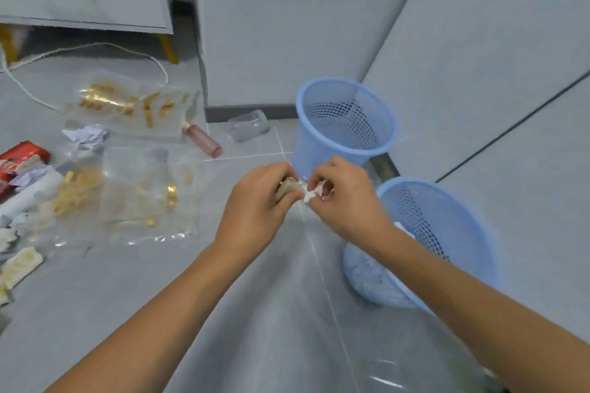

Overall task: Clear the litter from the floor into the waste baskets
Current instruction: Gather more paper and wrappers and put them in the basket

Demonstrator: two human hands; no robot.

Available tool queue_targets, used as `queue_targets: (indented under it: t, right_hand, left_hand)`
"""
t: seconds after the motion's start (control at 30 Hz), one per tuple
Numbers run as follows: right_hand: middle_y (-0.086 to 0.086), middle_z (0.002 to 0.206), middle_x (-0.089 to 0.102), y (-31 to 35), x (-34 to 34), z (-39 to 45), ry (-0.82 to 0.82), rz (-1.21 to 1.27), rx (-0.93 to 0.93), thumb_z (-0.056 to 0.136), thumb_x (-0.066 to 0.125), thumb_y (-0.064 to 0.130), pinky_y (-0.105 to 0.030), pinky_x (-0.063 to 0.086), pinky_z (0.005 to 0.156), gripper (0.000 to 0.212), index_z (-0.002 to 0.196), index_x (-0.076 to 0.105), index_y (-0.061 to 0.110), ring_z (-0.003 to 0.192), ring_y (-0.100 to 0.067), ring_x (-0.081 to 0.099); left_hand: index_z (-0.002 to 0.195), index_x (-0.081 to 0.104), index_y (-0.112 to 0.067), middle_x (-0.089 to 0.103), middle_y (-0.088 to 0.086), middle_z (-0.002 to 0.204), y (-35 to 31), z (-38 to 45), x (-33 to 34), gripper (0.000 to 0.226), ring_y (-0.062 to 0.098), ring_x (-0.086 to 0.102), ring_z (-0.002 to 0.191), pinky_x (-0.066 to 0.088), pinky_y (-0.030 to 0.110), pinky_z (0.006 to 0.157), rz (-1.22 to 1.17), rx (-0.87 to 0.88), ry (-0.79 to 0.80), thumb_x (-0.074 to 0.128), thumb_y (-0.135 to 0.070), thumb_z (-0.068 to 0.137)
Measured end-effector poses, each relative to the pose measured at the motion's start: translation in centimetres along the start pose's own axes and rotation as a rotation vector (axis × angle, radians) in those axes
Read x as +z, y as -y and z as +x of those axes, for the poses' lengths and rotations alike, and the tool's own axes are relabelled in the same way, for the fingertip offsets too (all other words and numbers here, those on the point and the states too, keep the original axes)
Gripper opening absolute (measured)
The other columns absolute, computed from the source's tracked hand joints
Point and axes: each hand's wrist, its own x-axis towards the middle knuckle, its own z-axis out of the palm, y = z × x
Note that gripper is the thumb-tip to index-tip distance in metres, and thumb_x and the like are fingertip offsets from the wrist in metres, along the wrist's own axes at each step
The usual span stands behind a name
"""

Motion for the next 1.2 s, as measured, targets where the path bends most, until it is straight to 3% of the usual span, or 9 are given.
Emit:
queue_targets:
  t: [0.1, 0.23, 0.37, 0.47, 0.6, 0.8, 1.03, 1.13, 1.2]
  right_hand:
    - [0.003, 0.080, 0.056, -4.4, -5.7, -3.0, -0.122, -0.024, 0.139, 0.070, 0.071, 0.024, -0.038, 0.052, 0.069, 0.008, 0.076, 0.067, 0.025, 0.066, -0.013, 0.059]
    - [0.004, 0.083, 0.057, -10.6, -9.9, -8.5, -0.237, -0.070, 0.318, 0.071, 0.075, 0.009, -0.043, 0.054, 0.068, 0.016, 0.076, 0.068, 0.023, 0.066, -0.013, 0.061]
    - [0.002, 0.101, 0.059, -14.0, -11.5, -12.1, -0.017, -0.155, 0.451, 0.073, 0.077, 0.010, -0.038, 0.054, 0.075, 0.025, 0.091, 0.072, 0.028, 0.082, -0.017, 0.064]
    - [0.000, 0.112, 0.056, -14.5, -12.0, -12.9, 0.052, -0.191, 0.484, 0.073, 0.069, 0.002, -0.032, 0.044, 0.076, 0.039, 0.104, 0.073, 0.025, 0.100, -0.025, 0.059]
    - [0.004, 0.102, 0.055, -11.3, -10.3, -11.2, -0.098, -0.120, 0.367, 0.075, 0.063, 0.001, -0.035, 0.046, 0.080, 0.034, 0.099, 0.071, 0.025, 0.095, -0.020, 0.056]
    - [0.010, 0.099, 0.053, -2.9, -4.9, -6.3, -0.004, -0.024, 0.095, 0.080, 0.065, 0.017, -0.031, 0.047, 0.084, 0.023, 0.101, 0.070, 0.027, 0.098, -0.013, 0.056]
    - [0.003, 0.109, 0.059, 8.9, 2.3, 0.6, 0.214, -0.058, -0.223, 0.084, 0.064, 0.026, -0.044, 0.051, 0.089, 0.025, 0.108, 0.066, 0.026, 0.103, -0.021, 0.058]
    - [-0.003, 0.137, 0.057, 14.3, 5.3, 3.1, 0.358, -0.082, -0.384, 0.086, 0.066, 0.025, -0.042, 0.053, 0.090, 0.024, 0.110, 0.065, 0.024, 0.115, -0.024, 0.058]
    - [-0.002, 0.132, 0.059, 17.3, 7.1, 4.1, 0.457, -0.120, -0.479, 0.089, 0.065, 0.028, -0.039, 0.052, 0.093, 0.025, 0.114, 0.064, 0.026, 0.117, -0.021, 0.056]
  left_hand:
    - [0.090, 0.065, -0.019, 0.068, -0.007, 0.083, -5.1, 2.3, 4.9, 0.016, 0.016, 0.060, 0.079, 0.048, 0.039, 0.073, -0.088, 0.086, 0.052, 0.079, -0.024, 0.085]
    - [0.100, 0.073, -0.019, 0.074, -0.006, 0.089, -10.2, 3.3, 11.4, 0.012, 0.014, 0.064, 0.085, 0.050, 0.038, 0.079, -0.147, 0.137, 0.187, 0.075, -0.023, 0.089]
    - [0.129, 0.071, -0.026, 0.070, -0.003, 0.129, -12.4, 2.7, 15.8, 0.036, 0.017, 0.061, 0.122, 0.049, 0.040, 0.102, 0.024, 0.180, 0.425, 0.071, -0.033, 0.093]
    - [0.130, 0.069, -0.029, 0.068, -0.007, 0.130, -12.2, 1.4, 15.9, 0.036, 0.020, 0.054, 0.125, 0.050, 0.041, 0.099, 0.145, 0.248, 0.385, 0.066, -0.037, 0.095]
    - [0.123, 0.072, -0.027, 0.071, -0.009, 0.112, -10.4, -0.1, 12.3, 0.032, 0.021, 0.056, 0.105, 0.052, 0.039, 0.081, 0.177, 0.273, 0.230, 0.067, -0.037, 0.094]
    - [0.119, 0.069, -0.030, 0.067, -0.011, 0.106, -4.1, -2.9, 3.6, 0.029, 0.018, 0.056, 0.101, 0.052, 0.039, 0.078, 0.233, 0.128, 0.082, 0.061, -0.040, 0.093]
    - [0.119, 0.069, -0.030, 0.067, -0.011, 0.104, 5.0, -7.1, -9.7, 0.026, 0.018, 0.055, 0.102, 0.051, 0.038, 0.078, 0.410, -0.091, -0.061, 0.064, -0.037, 0.094]
    - [0.120, 0.069, -0.028, 0.068, -0.010, 0.104, 8.2, -9.5, -14.8, 0.028, 0.019, 0.056, 0.103, 0.051, 0.039, 0.081, 0.460, -0.182, -0.124, 0.065, -0.037, 0.094]
    - [0.121, 0.069, -0.028, 0.068, -0.010, 0.105, 10.2, -11.1, -17.5, 0.030, 0.018, 0.057, 0.106, 0.051, 0.038, 0.082, 0.488, -0.255, -0.171, 0.066, -0.038, 0.093]
